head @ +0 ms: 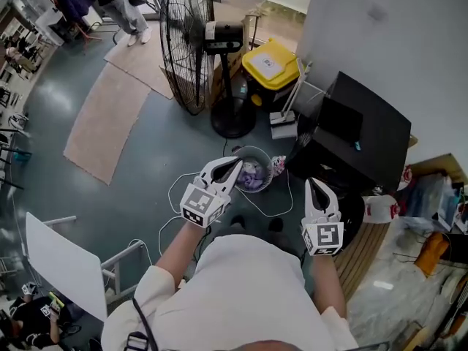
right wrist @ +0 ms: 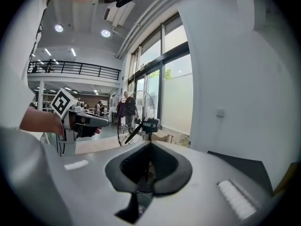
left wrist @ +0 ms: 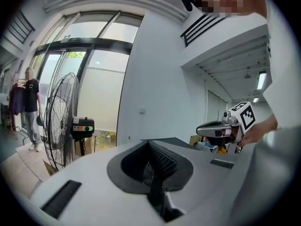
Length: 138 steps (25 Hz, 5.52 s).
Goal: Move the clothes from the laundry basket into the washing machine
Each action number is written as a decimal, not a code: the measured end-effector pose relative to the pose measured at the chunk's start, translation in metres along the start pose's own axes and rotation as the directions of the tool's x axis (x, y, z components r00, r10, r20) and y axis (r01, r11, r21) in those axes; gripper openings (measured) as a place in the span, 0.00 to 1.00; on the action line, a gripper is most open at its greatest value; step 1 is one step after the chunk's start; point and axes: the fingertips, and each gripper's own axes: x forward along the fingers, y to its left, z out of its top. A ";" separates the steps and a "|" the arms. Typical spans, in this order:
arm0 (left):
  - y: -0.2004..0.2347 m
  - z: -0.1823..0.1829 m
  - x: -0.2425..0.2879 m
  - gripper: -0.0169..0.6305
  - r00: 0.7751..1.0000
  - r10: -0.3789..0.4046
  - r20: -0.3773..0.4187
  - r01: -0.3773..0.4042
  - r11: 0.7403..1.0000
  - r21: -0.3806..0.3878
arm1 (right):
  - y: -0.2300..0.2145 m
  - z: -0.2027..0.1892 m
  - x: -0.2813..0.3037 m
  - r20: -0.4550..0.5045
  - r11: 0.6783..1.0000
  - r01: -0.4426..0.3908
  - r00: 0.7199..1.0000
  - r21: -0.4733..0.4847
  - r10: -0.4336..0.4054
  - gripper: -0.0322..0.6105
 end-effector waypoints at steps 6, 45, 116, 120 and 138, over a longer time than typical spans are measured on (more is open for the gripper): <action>-0.014 -0.012 0.013 0.04 0.998 0.058 -0.013 -0.058 0.998 -0.029 | -0.018 -0.014 0.006 -0.030 0.996 -0.093 0.995 -0.004 0.093 0.07; 0.064 -0.269 0.065 0.04 0.951 0.191 -0.244 -0.237 0.956 -0.174 | 0.011 -0.257 0.164 -0.317 0.922 -0.378 0.867 0.082 0.384 0.07; 0.194 -0.672 0.169 0.04 0.977 0.070 -0.200 -0.081 0.996 -0.046 | 0.141 -0.788 0.373 -0.613 0.300 -0.924 0.383 -0.239 0.691 0.16; 0.192 -0.677 0.166 0.04 0.974 0.070 -0.214 -0.083 0.995 -0.049 | 0.145 -0.806 0.366 -0.669 0.248 -0.942 0.336 -0.227 0.663 0.23; 0.190 -0.686 0.169 0.04 0.965 0.057 -0.256 -0.091 0.988 -0.123 | 0.153 -0.915 0.387 -0.855 -0.050 -0.956 0.234 -0.288 0.462 0.68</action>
